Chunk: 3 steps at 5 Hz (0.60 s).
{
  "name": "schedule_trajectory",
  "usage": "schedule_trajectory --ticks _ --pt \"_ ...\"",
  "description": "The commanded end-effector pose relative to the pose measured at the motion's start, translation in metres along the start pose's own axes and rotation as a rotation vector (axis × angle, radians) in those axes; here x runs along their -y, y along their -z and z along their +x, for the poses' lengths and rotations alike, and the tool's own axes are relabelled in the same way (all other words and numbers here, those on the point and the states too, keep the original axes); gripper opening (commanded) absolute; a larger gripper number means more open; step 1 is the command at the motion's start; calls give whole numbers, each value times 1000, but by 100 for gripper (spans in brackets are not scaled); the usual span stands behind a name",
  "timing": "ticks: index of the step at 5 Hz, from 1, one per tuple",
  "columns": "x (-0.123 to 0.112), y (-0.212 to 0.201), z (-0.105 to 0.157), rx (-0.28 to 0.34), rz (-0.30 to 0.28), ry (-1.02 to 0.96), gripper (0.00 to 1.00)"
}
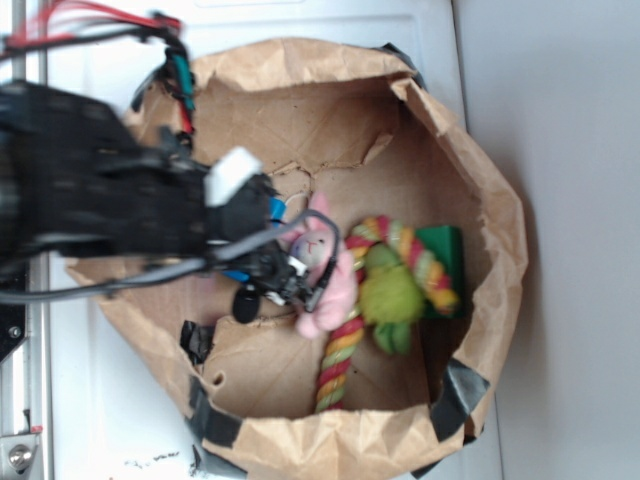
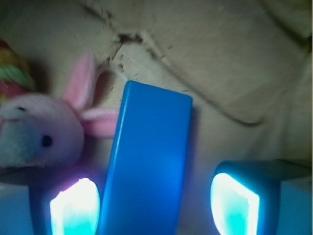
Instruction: Grab the blue block.
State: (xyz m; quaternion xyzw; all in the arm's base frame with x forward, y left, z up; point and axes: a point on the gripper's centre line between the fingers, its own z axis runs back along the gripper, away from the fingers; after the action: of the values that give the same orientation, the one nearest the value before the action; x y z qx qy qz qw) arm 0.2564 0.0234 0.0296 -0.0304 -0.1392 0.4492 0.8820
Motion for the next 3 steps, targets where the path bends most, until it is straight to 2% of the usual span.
schedule_trajectory --ticks 1,3 --pt "0 -4 5 81 -73 3 100" --pt "-5 -8 3 97 -109 21 100"
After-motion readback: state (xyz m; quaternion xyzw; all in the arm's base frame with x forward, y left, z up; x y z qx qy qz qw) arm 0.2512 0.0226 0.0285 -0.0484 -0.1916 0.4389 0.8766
